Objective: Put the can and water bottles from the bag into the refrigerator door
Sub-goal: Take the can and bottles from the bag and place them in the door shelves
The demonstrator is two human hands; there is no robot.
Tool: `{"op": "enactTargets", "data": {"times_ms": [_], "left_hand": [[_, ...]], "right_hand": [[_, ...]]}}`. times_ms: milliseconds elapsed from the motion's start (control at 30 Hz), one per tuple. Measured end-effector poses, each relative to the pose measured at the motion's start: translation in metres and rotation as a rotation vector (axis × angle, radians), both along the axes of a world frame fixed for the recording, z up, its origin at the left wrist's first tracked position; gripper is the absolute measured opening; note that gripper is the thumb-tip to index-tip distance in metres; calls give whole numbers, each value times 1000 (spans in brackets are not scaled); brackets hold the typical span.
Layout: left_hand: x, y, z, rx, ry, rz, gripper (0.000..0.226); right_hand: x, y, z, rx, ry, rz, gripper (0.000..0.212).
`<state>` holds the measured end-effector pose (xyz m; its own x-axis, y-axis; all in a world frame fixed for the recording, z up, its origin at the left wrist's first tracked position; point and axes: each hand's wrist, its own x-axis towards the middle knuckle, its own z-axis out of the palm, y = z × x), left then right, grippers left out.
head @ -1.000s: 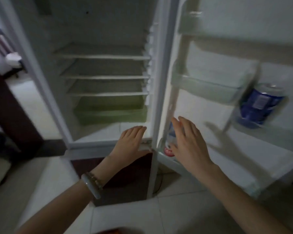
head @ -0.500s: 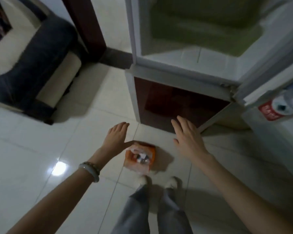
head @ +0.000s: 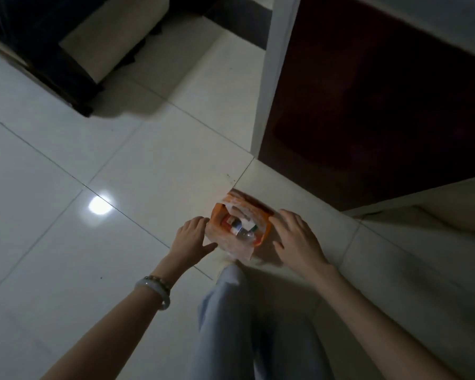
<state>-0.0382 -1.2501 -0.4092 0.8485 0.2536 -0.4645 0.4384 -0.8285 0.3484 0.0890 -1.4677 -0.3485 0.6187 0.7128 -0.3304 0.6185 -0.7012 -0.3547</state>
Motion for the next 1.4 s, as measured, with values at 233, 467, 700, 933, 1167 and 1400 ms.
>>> {"op": "enactTargets", "data": {"times_ms": [233, 467, 700, 933, 1167, 1400], "left_hand": [[-8, 33, -162, 35, -58, -1, 68], [-5, 53, -266, 158, -273, -159, 64], [1, 20, -321, 181, -504, -473, 59], [22, -9, -361, 161, -378, -617, 64], [54, -30, -404, 223, -165, -656, 64], [63, -38, -430, 342, -151, -744, 90]], "right_hand": [[1, 27, -179, 35, -62, 188, 53], [22, 53, -286, -15, -96, 544, 27], [51, 53, -328, -69, -244, 480, 42], [59, 44, -341, 3, -348, 335, 51], [55, 39, -354, -48, -391, 275, 53], [53, 35, -361, -64, -388, 251, 65]]}}
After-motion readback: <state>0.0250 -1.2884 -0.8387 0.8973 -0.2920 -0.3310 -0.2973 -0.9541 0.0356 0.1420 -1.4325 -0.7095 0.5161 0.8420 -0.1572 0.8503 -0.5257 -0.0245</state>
